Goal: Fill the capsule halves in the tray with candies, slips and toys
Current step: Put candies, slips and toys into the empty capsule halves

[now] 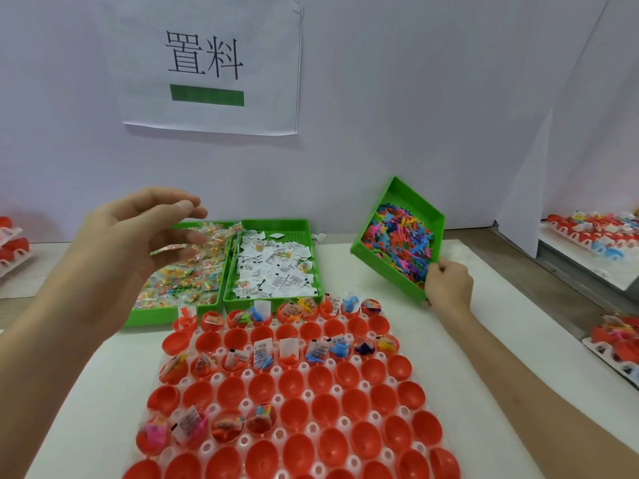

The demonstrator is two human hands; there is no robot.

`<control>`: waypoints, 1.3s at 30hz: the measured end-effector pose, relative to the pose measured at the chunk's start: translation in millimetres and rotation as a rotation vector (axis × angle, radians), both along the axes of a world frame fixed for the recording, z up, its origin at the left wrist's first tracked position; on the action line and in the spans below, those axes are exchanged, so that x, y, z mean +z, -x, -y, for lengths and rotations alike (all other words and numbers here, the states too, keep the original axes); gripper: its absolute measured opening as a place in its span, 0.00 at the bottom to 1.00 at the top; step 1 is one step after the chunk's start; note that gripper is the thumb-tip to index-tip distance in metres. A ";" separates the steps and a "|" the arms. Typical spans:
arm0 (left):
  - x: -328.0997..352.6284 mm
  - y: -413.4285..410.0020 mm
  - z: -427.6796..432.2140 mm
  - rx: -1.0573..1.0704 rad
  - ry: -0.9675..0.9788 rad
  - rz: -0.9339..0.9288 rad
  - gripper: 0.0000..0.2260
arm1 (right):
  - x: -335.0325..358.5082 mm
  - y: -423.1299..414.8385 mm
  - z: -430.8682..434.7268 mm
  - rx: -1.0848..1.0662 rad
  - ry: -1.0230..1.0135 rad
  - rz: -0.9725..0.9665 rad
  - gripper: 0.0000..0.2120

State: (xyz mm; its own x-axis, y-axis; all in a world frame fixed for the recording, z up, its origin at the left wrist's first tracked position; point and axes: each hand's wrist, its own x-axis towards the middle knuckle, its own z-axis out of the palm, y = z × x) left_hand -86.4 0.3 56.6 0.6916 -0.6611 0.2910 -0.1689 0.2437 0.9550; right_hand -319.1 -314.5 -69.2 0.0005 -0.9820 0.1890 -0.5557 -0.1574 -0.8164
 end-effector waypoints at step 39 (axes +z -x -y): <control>-42.8 -62.1 -10.1 0.207 -0.342 0.309 0.08 | 9.8 21.1 -1.3 0.514 0.309 -0.455 0.07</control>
